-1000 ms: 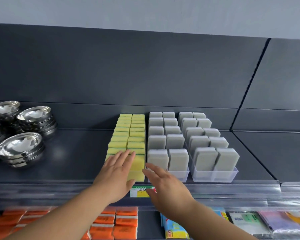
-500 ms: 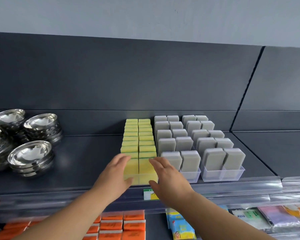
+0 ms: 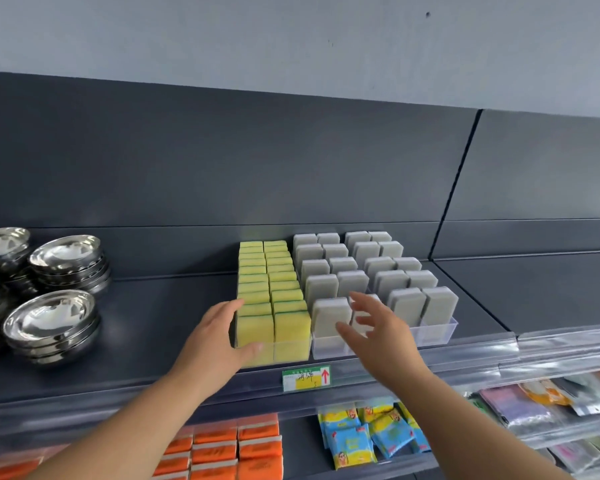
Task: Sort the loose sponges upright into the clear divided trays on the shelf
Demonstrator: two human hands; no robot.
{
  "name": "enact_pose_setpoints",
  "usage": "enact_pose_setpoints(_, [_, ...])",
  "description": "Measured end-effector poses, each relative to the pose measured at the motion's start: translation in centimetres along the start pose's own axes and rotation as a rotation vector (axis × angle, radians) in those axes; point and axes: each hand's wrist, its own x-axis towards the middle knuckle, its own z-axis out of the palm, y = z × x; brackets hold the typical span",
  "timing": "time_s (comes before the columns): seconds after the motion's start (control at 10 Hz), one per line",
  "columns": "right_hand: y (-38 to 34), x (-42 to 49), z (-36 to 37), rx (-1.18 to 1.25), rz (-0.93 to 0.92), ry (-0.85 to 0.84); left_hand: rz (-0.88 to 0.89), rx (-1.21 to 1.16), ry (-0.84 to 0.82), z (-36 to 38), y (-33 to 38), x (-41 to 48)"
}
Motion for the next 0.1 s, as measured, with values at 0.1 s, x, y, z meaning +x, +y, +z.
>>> enact_pose_setpoints(0.1, [2.91, -2.05, -2.63, 0.002, 0.069, 0.051, -0.043, 0.022, 0.060, 0.36, 1.03, -2.69])
